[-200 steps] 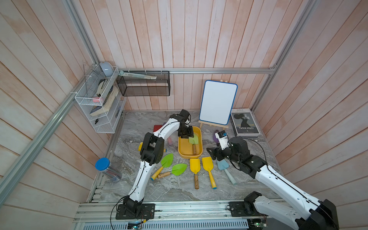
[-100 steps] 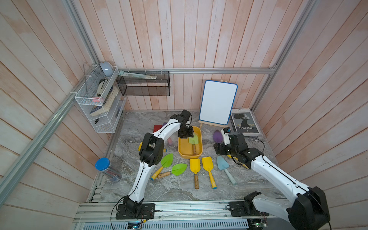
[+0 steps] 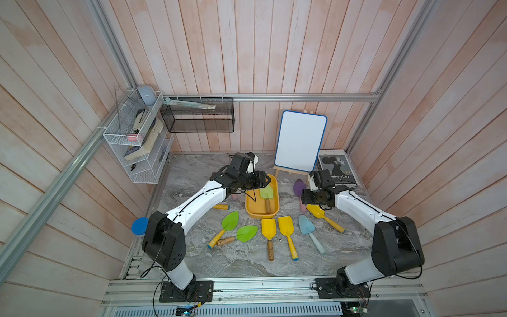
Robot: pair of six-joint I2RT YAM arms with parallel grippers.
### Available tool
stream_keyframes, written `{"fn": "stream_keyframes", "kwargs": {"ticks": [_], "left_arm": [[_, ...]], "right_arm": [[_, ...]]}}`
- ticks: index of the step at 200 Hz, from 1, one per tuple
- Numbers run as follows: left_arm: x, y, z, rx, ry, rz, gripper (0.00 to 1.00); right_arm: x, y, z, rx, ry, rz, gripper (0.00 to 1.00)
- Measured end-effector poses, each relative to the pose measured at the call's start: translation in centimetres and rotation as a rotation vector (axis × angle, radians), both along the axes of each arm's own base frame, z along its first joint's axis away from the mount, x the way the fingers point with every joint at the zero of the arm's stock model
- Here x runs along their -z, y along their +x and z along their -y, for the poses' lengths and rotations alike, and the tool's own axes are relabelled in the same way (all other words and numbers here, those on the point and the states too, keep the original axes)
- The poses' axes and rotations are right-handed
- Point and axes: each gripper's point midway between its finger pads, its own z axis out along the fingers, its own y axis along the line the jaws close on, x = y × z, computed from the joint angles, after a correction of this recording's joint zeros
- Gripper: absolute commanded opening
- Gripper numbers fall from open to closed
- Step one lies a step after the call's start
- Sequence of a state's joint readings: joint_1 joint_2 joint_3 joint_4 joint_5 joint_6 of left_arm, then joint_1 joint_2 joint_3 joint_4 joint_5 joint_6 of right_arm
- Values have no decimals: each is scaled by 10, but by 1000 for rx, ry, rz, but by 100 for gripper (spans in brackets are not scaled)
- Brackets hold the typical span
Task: Put the shovel into the storage box
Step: Pick up the shovel from the center of the board.
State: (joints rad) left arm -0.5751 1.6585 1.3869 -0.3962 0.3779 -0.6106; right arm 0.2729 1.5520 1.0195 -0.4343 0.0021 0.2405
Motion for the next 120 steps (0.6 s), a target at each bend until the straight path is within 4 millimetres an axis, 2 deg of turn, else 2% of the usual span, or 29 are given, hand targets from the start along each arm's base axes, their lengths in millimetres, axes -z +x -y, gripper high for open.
{"fn": "stream_keyframes", "kwargs": {"ticks": [22,39,89,120], "left_arm": [[12,-9,-4,-6,-11,-28,58],[14,-12,-5,-12,-17,-37,58],[-7,-12,-4,-14,-60,8,58],[-8,-12,-4,-12,-67,7,58]], "right_arm": [[12,5,-1,-6,-12,-33,58],[24,3,-1,-6,-22,-66,56],[52,-3,-6,-21,-43,-141,51],[61,-6,-10,-34,-50,-164,46]]}}
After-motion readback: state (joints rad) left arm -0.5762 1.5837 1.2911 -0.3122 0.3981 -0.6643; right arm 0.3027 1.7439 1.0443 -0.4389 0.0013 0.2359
